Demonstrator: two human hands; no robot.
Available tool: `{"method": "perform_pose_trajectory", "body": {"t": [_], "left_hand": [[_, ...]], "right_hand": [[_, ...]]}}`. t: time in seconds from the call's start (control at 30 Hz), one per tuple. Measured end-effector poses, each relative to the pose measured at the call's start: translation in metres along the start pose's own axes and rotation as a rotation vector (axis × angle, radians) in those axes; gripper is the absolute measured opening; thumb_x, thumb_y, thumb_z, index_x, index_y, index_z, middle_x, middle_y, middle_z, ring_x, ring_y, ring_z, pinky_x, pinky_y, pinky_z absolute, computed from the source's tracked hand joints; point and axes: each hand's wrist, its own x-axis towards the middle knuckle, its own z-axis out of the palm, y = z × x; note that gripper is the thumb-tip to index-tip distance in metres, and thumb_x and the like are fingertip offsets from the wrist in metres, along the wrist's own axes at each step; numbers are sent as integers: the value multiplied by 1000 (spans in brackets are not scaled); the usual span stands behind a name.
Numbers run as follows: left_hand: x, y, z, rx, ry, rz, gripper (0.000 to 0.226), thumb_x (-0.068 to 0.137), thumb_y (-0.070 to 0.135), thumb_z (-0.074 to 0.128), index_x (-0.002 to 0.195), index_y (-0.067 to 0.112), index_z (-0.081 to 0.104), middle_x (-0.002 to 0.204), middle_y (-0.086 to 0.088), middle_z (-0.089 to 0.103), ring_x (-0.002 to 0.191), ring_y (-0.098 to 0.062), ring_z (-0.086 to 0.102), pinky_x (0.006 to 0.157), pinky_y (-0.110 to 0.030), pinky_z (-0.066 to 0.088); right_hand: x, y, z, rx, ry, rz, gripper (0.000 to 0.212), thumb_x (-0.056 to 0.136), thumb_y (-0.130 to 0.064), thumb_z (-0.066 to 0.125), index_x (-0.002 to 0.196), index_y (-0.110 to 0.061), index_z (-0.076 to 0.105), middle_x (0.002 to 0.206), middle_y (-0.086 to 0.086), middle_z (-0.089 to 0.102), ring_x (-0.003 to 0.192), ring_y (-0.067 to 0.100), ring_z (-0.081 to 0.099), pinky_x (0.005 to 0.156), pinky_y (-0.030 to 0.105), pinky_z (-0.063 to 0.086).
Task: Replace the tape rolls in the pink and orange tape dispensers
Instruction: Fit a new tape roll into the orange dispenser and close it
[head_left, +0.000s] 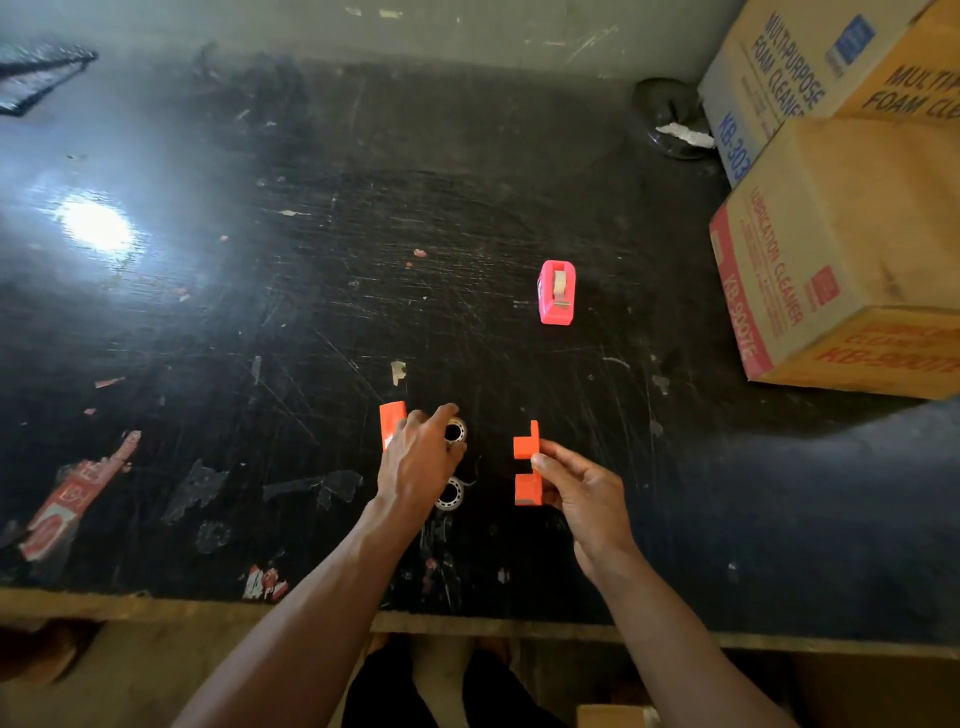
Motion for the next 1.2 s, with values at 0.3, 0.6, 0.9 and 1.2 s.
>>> {"method": "perform_pose_trajectory", "body": {"t": [0.3, 0.6, 0.9, 1.2], "left_hand": [[-32, 2, -11, -210, 79, -40, 54, 93, 36, 74, 143, 30, 55, 123, -3, 66, 103, -16, 68, 84, -29, 55], [-70, -7, 6, -139, -59, -118, 66, 92, 32, 75, 151, 21, 46, 147, -6, 51, 135, -23, 52, 104, -34, 50], [-71, -2, 12, -329, -13, -126, 35, 93, 29, 73, 127, 28, 63, 118, 8, 59, 101, -5, 61, 82, -16, 49], [-58, 35, -5, -828, -61, -212, 40, 91, 23, 76, 127, 34, 64, 109, 11, 72, 101, -1, 70, 80, -16, 54]], "right_hand": [[-3, -1, 4, 6, -11, 16, 28, 94, -20, 71, 122, -25, 74, 101, -11, 81, 95, 6, 76, 92, 33, 58], [-7, 3, 4, -2, -18, 29, 28, 93, -20, 72, 121, -25, 75, 108, -6, 80, 104, 10, 74, 104, 43, 55], [-8, 6, 1, -2, -14, 30, 28, 93, -21, 73, 120, -24, 76, 109, -5, 80, 104, 10, 74, 101, 40, 56], [-13, -2, 1, -16, -62, 20, 25, 95, -22, 70, 118, -29, 76, 108, -7, 80, 96, 5, 76, 83, 26, 58]]}}
